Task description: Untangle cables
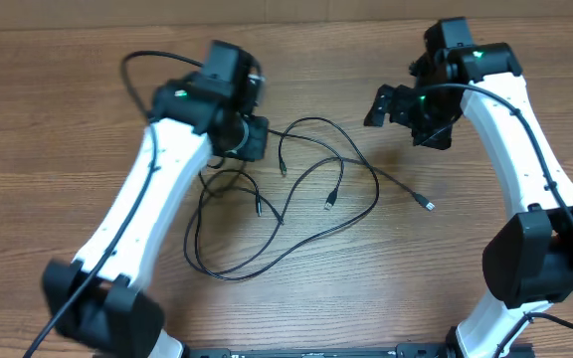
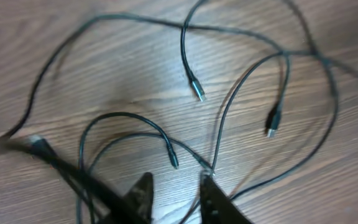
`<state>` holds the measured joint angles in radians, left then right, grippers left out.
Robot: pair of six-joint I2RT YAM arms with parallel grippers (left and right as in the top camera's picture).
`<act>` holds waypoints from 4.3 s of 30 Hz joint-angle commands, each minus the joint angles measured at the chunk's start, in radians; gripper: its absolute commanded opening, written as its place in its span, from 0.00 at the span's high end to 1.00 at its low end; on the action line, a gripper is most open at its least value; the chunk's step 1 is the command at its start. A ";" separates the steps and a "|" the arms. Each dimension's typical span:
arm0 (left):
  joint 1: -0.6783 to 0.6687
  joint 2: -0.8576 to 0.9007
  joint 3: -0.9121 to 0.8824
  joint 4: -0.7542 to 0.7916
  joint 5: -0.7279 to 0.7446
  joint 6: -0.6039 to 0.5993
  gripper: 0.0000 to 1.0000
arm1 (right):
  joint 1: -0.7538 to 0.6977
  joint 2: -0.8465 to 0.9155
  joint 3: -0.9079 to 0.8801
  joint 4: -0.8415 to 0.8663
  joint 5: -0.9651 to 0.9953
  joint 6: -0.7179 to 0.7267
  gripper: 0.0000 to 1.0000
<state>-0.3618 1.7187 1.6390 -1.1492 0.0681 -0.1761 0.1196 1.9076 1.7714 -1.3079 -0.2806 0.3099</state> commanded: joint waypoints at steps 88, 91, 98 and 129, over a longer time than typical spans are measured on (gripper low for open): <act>0.285 0.410 -0.070 0.243 -0.101 0.253 0.96 | -0.031 -0.006 0.002 0.016 0.056 -0.008 0.00; 0.285 0.360 0.065 0.169 -0.101 0.228 0.96 | -0.031 -0.006 0.002 0.016 0.056 -0.008 0.00; 0.282 0.194 0.389 0.056 -0.106 0.152 0.96 | -0.031 -0.006 0.002 0.016 0.056 -0.008 0.00; 0.330 -0.071 0.575 -0.261 -0.178 0.013 0.77 | -0.030 -0.006 0.002 0.019 0.056 -0.008 0.00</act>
<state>-0.0303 1.6009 2.2375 -1.3342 -0.2802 -0.0479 0.0921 1.9076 1.7714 -1.2953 -0.2287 0.3092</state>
